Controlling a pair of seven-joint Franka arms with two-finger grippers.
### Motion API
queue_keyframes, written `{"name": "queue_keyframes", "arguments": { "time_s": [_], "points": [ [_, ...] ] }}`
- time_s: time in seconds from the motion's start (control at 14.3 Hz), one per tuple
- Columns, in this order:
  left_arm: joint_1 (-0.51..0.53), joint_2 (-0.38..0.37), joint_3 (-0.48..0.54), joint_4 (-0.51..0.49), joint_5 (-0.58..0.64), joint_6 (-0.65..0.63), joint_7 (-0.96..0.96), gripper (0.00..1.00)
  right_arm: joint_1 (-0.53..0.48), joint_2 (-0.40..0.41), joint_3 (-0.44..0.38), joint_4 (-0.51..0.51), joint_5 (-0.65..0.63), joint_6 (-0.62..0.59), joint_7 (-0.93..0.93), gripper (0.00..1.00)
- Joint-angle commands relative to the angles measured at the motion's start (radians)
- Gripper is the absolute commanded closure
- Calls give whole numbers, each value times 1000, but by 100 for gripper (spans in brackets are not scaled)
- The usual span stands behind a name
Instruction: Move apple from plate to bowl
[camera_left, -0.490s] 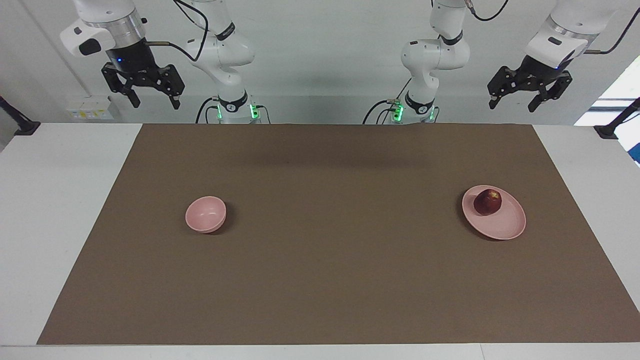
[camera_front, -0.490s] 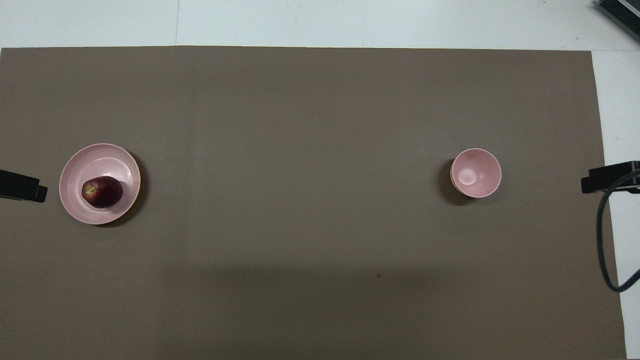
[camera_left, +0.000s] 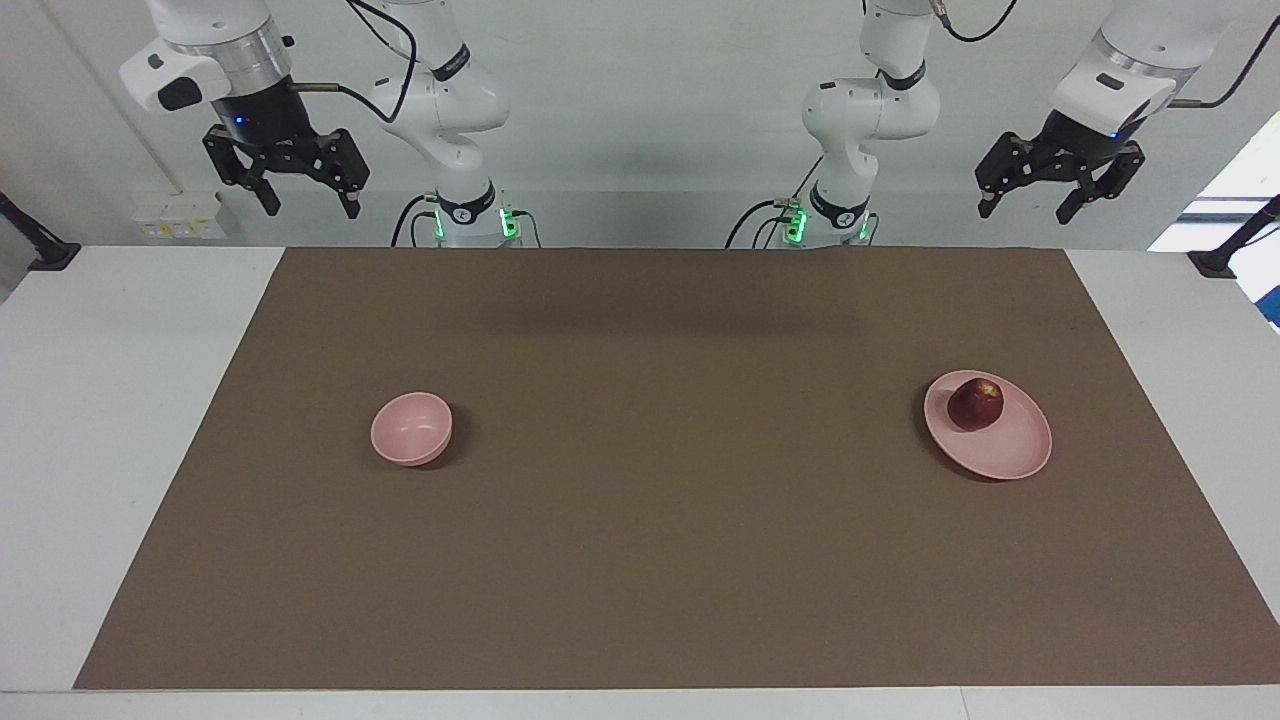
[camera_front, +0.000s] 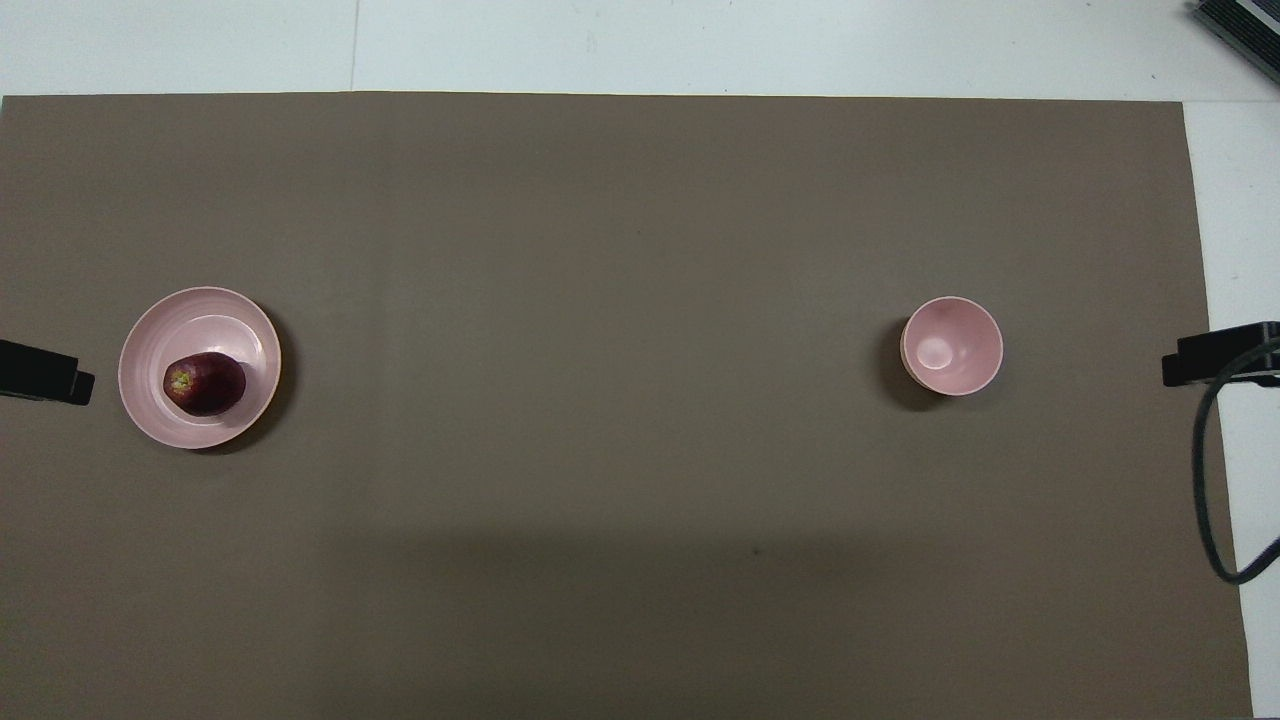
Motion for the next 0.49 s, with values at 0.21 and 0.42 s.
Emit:
{"name": "queue_keyframes", "arguments": {
  "time_s": [0.21, 0.42],
  "points": [
    [6, -25, -4, -32, 13, 7, -4, 0, -4, -14, 5, -16, 13, 12, -28, 0],
    [6, -25, -4, -32, 14, 9, 1, 0, -2, -14, 6, -16, 13, 10, -26, 0]
  ]
}}
